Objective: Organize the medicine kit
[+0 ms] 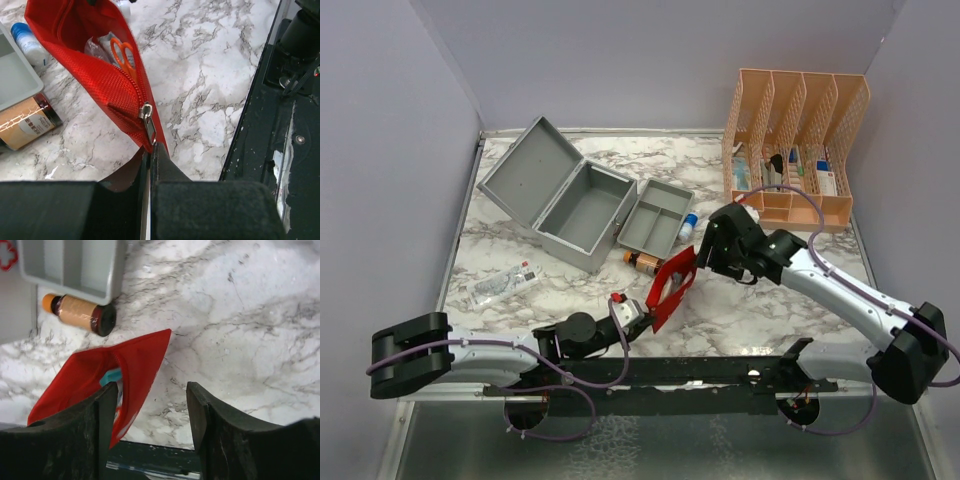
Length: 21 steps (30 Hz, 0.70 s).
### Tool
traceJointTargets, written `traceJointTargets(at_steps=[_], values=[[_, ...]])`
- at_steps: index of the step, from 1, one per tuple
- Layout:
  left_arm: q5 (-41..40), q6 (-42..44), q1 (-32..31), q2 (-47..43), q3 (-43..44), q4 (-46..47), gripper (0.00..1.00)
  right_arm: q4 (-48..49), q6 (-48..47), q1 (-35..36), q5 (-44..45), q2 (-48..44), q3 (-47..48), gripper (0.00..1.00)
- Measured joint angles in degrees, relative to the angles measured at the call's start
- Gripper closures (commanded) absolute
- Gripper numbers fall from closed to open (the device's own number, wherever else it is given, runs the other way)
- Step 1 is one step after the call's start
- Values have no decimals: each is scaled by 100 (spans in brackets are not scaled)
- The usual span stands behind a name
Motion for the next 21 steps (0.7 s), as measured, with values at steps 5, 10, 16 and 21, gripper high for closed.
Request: traceJointTargets(at_steps=[5,10,16,21], values=[[-2,-76,15,-308,341,-756,100,407,-1541,0,-428,-470,76,44],[61,-175,118,-289,782,-1397,100,1095,-2793,0,-1143,-1338,-11,49],[271,-271,238,-52,1204,-1937,100,1775,-3856,0,-2594,-1746,-330,62],[481,-391,404,114,1530,-2205,100,2006,-4201,0,-3722,-2041,-1145,63]])
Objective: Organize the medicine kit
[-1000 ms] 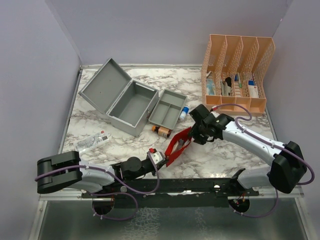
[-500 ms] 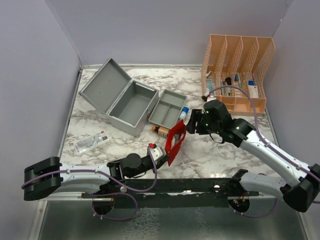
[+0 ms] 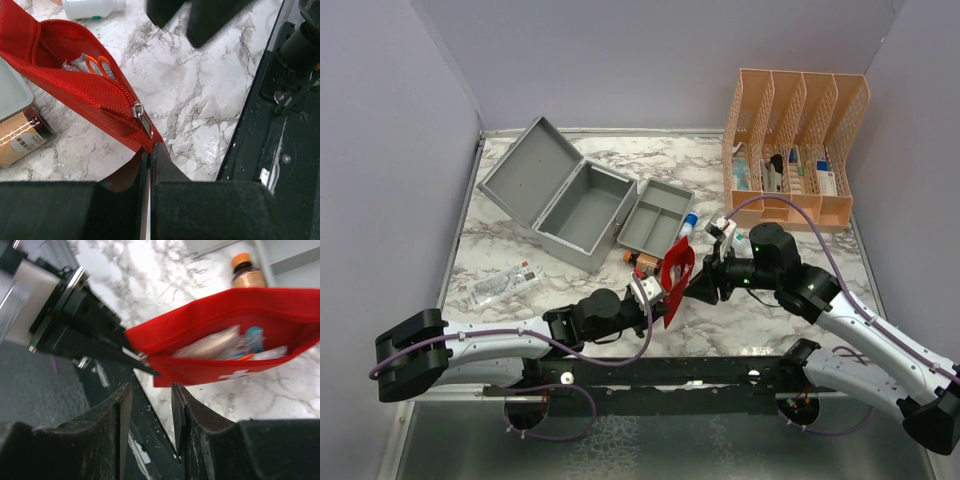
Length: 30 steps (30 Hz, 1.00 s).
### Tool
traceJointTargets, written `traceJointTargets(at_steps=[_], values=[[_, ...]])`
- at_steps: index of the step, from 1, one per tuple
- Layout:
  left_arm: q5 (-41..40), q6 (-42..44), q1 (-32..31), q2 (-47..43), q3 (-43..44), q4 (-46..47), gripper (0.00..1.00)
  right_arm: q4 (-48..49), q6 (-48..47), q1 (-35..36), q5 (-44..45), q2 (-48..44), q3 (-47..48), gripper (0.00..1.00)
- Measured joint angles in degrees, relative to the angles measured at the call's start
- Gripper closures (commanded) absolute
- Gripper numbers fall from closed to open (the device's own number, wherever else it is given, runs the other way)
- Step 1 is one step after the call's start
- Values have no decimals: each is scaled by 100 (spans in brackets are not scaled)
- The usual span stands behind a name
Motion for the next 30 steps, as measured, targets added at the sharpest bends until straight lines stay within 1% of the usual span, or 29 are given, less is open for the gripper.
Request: traceJointTargets(at_steps=[3,6,10,16,23,28,30], values=[[146,-72,129,74,146,-83,100,61,-37,2,-396,-118,-205,63],[251,-122,219,149,262,-160,100,160,-9,13,-463,-101,-205,63],[420,-170,313,282,439,-232,100,343,179,33,-474,50,-245,63],[656,-170,415,461,610,-267,100,717,492,72,-459,103,-485,58],[844,-160,455,573,719,-280,100,1193,728,83,-396,382,-621,54],[979,-103,463,627,723,-280,100,1401,883,83,-295,417,-715,54],[1001,-81,463,627,723,-280,100,1462,929,87,-243,459,-719,56]])
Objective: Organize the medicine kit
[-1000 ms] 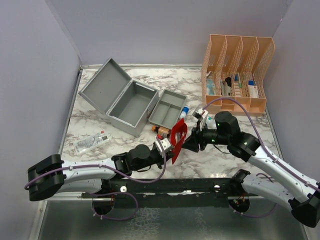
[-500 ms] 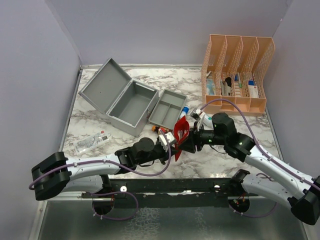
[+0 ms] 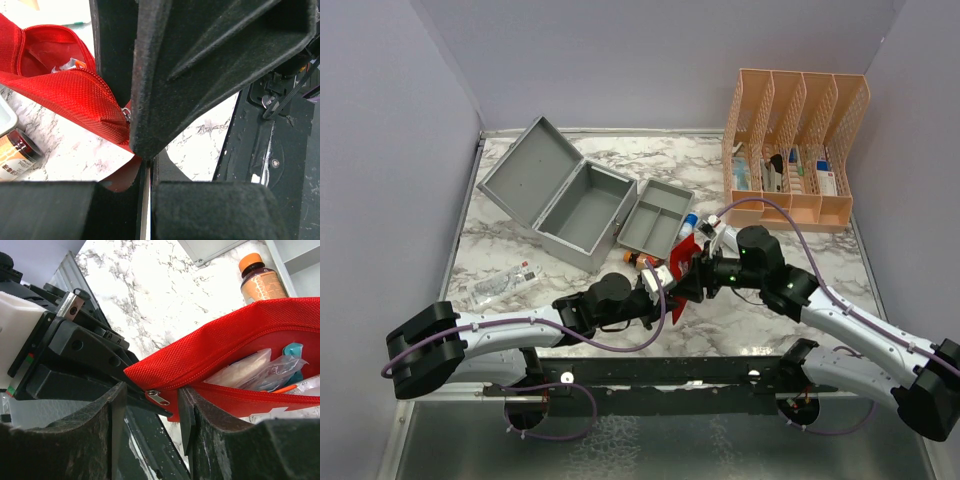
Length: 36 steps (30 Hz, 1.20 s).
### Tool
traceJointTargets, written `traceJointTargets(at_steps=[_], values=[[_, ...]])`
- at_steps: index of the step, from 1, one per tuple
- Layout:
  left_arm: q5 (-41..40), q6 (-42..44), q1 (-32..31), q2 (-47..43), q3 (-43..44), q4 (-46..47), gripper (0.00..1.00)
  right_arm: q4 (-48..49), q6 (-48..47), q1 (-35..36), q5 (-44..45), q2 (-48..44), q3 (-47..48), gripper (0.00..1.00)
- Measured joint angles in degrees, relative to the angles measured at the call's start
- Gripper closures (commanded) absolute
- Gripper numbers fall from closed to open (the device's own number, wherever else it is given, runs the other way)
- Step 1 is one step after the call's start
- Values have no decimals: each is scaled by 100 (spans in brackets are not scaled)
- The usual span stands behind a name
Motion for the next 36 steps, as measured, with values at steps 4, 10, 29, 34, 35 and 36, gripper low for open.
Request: traceJointTargets(at_steps=[4,10,29,34,35,36], values=[[11,28,0,0,0,-4,100,118,61,0,9,50,-57,60],[11,46,0,2,42,-20,100,192,101,0,13,46,-144,73],[24,46,66,2,55,-13,100,142,125,0,-131,-201,-256,60],[55,48,66,7,52,-57,100,149,63,-2,-247,-46,-286,70],[66,46,66,9,52,-68,100,149,50,0,-249,-35,-295,72],[68,48,66,9,52,-70,100,146,50,0,-249,-35,-304,74]])
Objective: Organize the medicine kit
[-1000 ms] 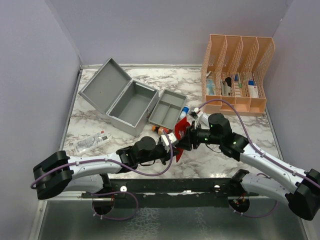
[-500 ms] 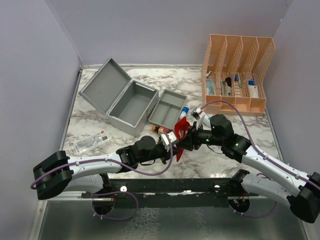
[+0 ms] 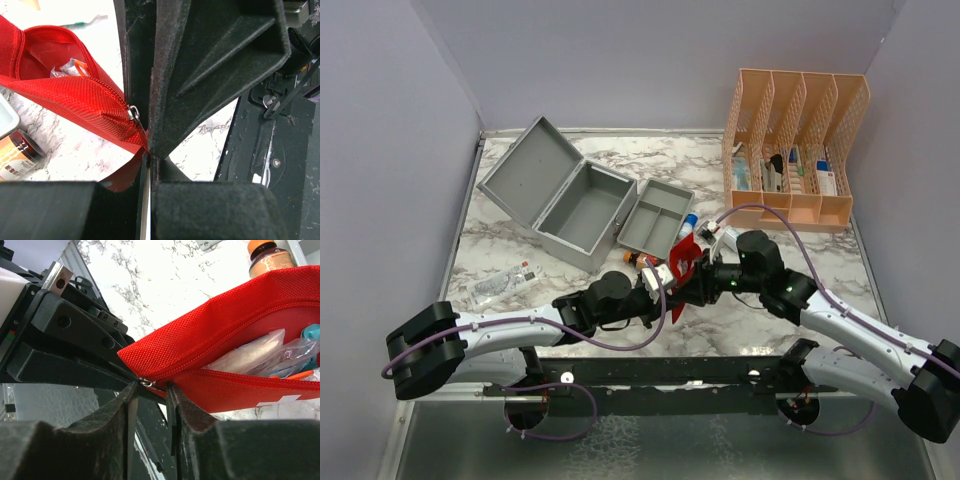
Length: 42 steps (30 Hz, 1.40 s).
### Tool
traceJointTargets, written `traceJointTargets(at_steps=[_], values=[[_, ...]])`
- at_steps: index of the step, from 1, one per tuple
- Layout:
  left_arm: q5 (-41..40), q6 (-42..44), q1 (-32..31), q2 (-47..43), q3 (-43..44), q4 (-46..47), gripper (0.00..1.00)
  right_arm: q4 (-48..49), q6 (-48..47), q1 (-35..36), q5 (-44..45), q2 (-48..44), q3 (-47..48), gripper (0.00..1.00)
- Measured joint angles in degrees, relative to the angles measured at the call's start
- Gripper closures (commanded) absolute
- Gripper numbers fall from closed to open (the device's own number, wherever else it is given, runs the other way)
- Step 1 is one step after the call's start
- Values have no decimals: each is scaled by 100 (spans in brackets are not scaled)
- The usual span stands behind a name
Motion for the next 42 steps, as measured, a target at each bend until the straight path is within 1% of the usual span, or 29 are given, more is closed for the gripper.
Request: traceJointTargets(at_steps=[2,6,10,13,23,31,35,36,37,38,42], values=[[4,-2,0,0,0,0,100,9,0,0,2,-4,-22,79],[11,-2,0,0,0,7,100,-2,31,0,37,-103,-59,85],[11,-2,0,0,-4,20,100,-15,83,0,168,-251,-61,95],[7,11,7,-2,-61,79,100,-87,122,7,295,-293,-57,99],[-94,105,28,-37,-245,114,100,-525,138,44,702,-170,103,99],[-118,107,37,-63,-389,96,100,-787,164,39,1574,-166,227,99],[-116,107,37,-63,-398,96,100,-802,136,31,1683,-155,243,99],[-118,109,35,-63,-398,96,100,-798,122,31,1633,-144,243,99],[-118,109,37,-63,-398,96,100,-787,85,28,1528,-127,245,95],[-116,114,37,-63,-398,96,100,-774,44,26,1392,-107,245,88],[-116,138,37,-63,-398,96,100,-638,-98,28,754,-87,238,69]])
